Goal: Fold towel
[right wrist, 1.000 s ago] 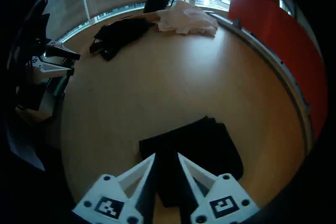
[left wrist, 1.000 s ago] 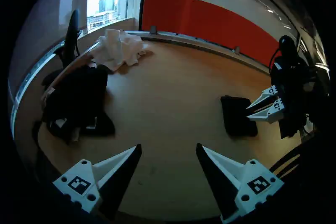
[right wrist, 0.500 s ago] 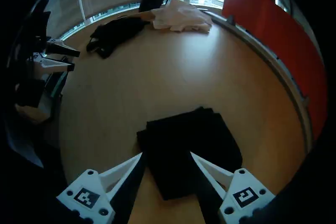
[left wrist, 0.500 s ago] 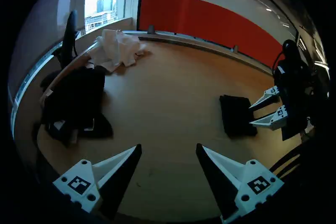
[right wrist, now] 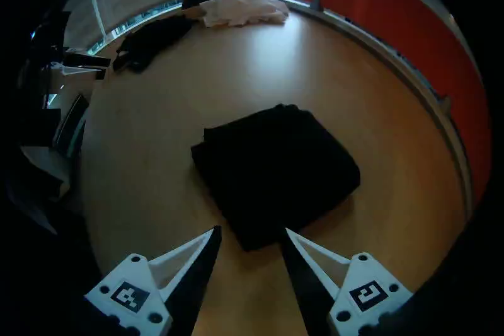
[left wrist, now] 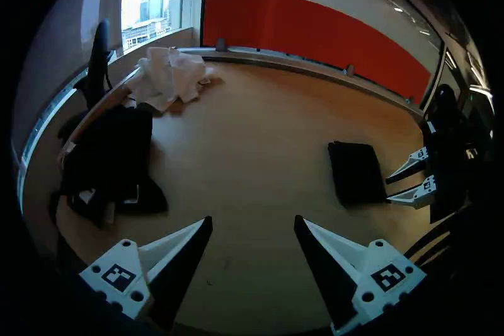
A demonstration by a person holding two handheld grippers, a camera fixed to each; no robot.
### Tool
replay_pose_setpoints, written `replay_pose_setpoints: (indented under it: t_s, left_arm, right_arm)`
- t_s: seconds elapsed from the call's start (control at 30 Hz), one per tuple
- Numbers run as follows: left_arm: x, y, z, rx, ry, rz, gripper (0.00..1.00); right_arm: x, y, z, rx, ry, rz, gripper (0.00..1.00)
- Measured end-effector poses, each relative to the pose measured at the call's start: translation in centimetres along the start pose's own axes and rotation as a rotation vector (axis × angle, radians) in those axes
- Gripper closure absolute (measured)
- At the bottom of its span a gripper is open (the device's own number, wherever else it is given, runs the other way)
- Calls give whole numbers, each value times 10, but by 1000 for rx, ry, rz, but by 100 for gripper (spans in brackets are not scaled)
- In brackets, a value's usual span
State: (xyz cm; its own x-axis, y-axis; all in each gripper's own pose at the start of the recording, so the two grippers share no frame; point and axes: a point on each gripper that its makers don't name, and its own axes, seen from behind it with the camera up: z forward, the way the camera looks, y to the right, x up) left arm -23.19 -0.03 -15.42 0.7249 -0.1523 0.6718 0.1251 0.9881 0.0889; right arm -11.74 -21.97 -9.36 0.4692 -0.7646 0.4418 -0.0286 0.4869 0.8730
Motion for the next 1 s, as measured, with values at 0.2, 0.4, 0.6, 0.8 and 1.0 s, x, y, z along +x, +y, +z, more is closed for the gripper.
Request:
replay_pose_setpoints:
  t_s: [0.2, 0.4, 0.6, 0.8, 1.0]
  left_arm:
    - [0, 0, 0, 0, -1, 9, 3]
    - [-2, 2, -1, -1, -1, 9, 4]
    - [-3, 3, -1, -3, -1, 10, 4]
    - [-2, 4, -2, -5, 0, 12, 3]
    - [-1, 4, -1, -9, 2, 16, 3]
  right_arm:
    - [-14, -1, 4, -15, -16, 24, 32]
    - [-25, -1, 9, -27, -35, 41, 35]
    - [-27, 1, 11, -41, -33, 79, 50]
    - [-25, 3, 14, -57, -23, 110, 70]
    - [-23, 5, 13, -77, -12, 127, 94]
